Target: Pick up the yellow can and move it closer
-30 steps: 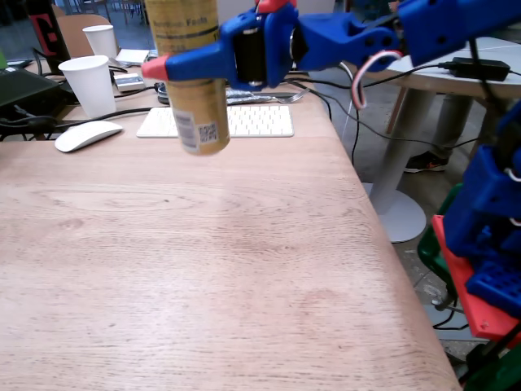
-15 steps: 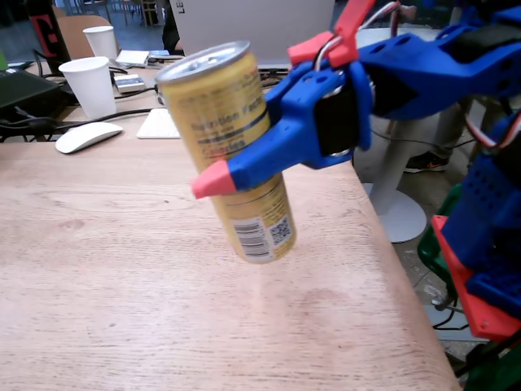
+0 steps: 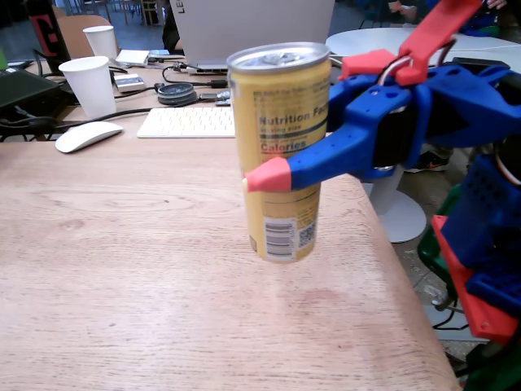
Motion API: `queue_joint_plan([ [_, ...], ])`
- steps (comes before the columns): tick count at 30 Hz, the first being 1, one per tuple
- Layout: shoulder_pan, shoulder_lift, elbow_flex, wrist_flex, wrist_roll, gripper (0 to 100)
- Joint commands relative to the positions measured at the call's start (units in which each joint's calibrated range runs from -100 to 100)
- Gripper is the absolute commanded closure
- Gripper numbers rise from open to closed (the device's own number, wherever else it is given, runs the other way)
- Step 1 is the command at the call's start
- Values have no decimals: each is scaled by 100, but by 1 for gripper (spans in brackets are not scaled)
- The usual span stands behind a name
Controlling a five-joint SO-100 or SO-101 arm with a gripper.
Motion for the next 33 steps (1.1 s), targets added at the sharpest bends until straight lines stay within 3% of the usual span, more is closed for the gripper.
queue_joint_plan([
  [1, 52, -894, 201, -32, 10, 73],
  [6, 52, -971, 277, -7, 15, 73],
  [10, 69, -971, 277, 904, 15, 73],
  [25, 86, -979, 286, 2349, 5, 73],
  [33, 86, -988, 286, 2398, 0, 73],
])
